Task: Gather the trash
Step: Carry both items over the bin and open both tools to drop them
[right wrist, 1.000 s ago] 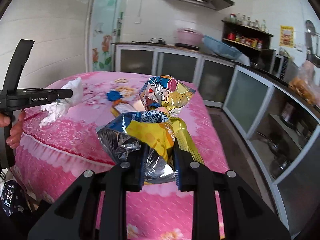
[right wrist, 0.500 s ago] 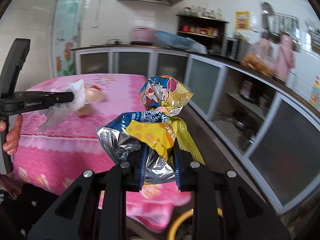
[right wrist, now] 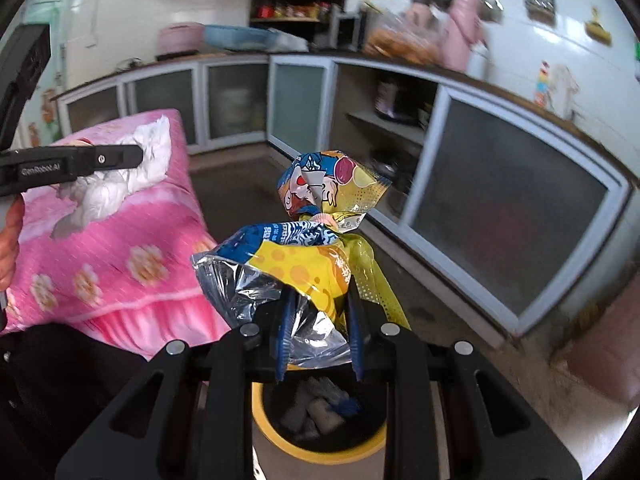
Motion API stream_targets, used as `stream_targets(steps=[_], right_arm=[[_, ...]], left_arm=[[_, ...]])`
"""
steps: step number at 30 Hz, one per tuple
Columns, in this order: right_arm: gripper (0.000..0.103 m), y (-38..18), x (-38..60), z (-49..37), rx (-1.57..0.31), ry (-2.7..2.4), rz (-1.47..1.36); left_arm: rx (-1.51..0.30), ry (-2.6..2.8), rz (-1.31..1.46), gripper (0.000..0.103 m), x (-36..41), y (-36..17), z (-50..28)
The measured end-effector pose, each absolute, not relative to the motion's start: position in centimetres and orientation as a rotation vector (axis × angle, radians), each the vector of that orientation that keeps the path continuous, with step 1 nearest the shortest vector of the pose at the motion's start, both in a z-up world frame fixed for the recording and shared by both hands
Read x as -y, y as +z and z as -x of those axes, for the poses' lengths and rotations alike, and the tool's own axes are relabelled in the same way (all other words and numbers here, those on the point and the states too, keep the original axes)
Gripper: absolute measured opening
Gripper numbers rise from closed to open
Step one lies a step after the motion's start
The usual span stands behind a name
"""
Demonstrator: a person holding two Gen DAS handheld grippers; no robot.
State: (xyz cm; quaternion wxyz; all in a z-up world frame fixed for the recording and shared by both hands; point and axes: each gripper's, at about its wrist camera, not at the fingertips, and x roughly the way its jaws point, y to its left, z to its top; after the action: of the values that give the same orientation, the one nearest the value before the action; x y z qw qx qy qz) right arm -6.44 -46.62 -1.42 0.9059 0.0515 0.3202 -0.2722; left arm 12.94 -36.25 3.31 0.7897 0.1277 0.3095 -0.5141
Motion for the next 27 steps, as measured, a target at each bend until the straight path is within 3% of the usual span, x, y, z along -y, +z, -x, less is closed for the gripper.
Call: stream_targets(steps=[17, 27], right_arm=[[0.023, -12.5, 51.8, 9.1, -0.857, -0.617, -0.274], [0.024, -15.8, 53.5, 8.1, -0.944, -0.616, -0.33]], left_arm=[[-0.813, -1.191, -0.498, 0.012, 47.8, -6.3, -7.8], [-0.916, -1.16, -0.55, 0.013, 51.6, -11.3, -8.5]])
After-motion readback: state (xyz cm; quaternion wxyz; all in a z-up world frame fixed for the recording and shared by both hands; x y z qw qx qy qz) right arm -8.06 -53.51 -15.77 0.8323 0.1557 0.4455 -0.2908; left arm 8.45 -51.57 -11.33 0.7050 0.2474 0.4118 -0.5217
